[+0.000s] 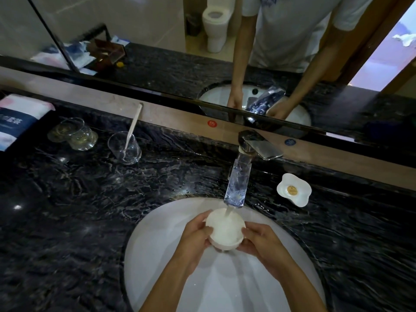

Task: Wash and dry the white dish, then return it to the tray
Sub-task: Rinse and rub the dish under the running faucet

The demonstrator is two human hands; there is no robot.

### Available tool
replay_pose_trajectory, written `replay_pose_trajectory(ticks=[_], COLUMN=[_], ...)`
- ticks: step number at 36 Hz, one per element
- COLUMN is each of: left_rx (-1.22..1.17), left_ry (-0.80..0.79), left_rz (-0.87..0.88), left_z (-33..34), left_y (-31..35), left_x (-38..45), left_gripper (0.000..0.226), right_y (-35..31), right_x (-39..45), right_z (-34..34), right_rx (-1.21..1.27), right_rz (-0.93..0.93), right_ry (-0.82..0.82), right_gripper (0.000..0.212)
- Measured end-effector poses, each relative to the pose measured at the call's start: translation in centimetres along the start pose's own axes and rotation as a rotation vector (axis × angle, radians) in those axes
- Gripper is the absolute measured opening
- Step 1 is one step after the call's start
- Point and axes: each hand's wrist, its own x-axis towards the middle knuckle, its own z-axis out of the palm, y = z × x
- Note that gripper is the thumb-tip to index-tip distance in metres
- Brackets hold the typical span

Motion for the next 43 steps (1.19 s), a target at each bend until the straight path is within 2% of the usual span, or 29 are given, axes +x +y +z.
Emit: replay_pose_trajectory(ticks=[6, 13, 20, 25, 32, 36, 39, 43], left_rx=[0.044, 0.004, 0.001, 0.031, 0.046, 0.022, 0.001, -0.057], left_ry=[-0.014, -0.051, -0.031, 0.013, 0.006, -0.008, -0.027, -0.081], left_rz=[0.142, 0.173, 0.071, 0.014, 0.112, 0.186, 0.211, 0.167], left_z=[-0.1, -1.0, -0.2, -0.1, -0.8, -0.9, -0.9, -0.7], left_y=[0.6, -0.7, -2.0, -1.5, -0.2, -0.7, -1.1, -1.3], left_x=[-0.2, 0.3, 0.7, 0.5, 0.6, 0.8, 0.5, 0.5], left_gripper=[0.044, 0.048, 0.046, 0.036, 0.033, 0.034, 0.036, 0.036], right_y=[1.5, 1.5, 0.1, 0.1, 1.5, 2.6, 2.7, 2.7], right_x=[-0.5, -1.0, -1.4, -1.2, -0.9, -0.1, 0.0, -0.5], right_z=[0.5, 0.1, 0.2, 0.4, 0.4, 0.2, -0.1, -0.1], right_rx=[0.114, 0.128, 0.046, 0.052, 0.259, 0.316, 0.272, 0.082], right_rz=[-0.039, -0.157, -0.164, -0.082, -0.036, -0.059, -0.107, -0.226], right_ry=[-0.01, 0.052, 0.108, 0.14, 0.016, 0.017, 0.029, 0.05], right_gripper=[0.027, 0.043, 0.039, 0.021, 0.018, 0.03, 0.038, 0.042])
